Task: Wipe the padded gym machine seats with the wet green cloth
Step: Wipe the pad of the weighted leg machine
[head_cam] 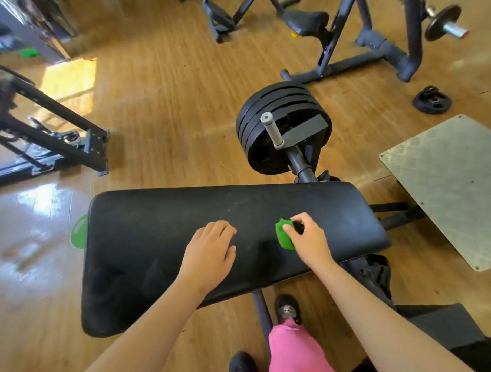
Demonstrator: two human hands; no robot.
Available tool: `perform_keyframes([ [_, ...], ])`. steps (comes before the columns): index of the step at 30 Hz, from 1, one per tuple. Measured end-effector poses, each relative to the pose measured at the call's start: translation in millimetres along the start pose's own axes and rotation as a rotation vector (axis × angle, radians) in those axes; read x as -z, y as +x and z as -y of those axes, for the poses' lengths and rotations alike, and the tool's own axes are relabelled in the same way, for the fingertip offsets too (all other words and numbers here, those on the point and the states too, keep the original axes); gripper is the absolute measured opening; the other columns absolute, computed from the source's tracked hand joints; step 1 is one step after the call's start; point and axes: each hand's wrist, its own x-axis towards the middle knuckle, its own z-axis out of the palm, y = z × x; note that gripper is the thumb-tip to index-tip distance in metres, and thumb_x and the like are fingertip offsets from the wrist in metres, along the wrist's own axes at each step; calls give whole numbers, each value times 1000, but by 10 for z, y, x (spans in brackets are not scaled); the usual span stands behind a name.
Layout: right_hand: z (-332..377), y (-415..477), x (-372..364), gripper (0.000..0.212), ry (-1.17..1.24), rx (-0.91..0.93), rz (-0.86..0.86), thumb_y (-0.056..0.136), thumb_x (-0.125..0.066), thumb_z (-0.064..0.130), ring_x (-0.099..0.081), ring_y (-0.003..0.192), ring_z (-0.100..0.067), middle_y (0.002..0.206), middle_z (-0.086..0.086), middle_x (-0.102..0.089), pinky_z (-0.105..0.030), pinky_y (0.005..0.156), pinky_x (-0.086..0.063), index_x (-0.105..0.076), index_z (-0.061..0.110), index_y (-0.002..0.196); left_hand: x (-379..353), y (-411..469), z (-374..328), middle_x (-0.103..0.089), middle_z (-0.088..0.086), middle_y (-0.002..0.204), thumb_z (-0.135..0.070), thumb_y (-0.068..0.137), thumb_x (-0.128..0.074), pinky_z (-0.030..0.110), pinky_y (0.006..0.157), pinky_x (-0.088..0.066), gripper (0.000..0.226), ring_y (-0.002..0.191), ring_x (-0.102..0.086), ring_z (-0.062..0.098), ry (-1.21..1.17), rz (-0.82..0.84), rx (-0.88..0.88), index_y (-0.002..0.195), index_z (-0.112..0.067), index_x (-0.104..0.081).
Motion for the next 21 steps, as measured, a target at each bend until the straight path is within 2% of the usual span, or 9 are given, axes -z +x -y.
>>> perform_keyframes([
  [5,-332,685,422,25,20,-105,-37,96,-59,26,-53,97,-15,109,-1,-57,-13,62,-39,-53,14,117,-184,557,-259,-49,-5,137,-29,98,-49,29,110,-32,38,128,-45,13,3,64,-28,135,-20,-50],
  [7,-494,947,577,26,13,-151,-41,96,-58,25,-53,98,-16,109,-1,-56,-18,65,-40,-53,13,119,-298,814,-388,-47,-6,139,-30,99,-46,29,111,-30,39,130,-43,12,-5,100,-54,137,-21,-48],
  [10,-732,1345,758,28,-9,-217,-51,97,-58,25,-51,99,-16,115,-5,-58,-27,77,-41,-54,12,121,-493,1173,-544,-47,-6,140,-30,99,-45,29,111,-30,39,130,-42,12,-20,133,-82,137,-21,-48],
  [14,-957,1836,846,33,-42,-281,-52,97,-58,25,-50,99,-15,121,-9,-59,-28,79,-39,-54,10,126,-741,1515,-651,-48,-6,138,-29,99,-46,30,110,-31,39,129,-44,13,-39,172,-66,136,-21,-49],
  [17,-1028,2147,794,35,-43,-312,-48,97,-57,24,-55,110,-23,124,-11,-59,-28,81,-41,-54,8,128,-848,1612,-662,-57,-5,129,-27,94,-56,32,105,-39,35,121,-53,14,-58,180,-15,128,-20,-58],
  [21,-971,2357,576,36,-86,-342,-15,98,-55,23,-54,115,-29,126,-13,-56,-35,90,-44,-53,9,131,-922,1549,-572,-65,-5,111,-22,80,-73,34,92,-50,31,104,-63,14,-42,129,49,110,-19,-67],
])
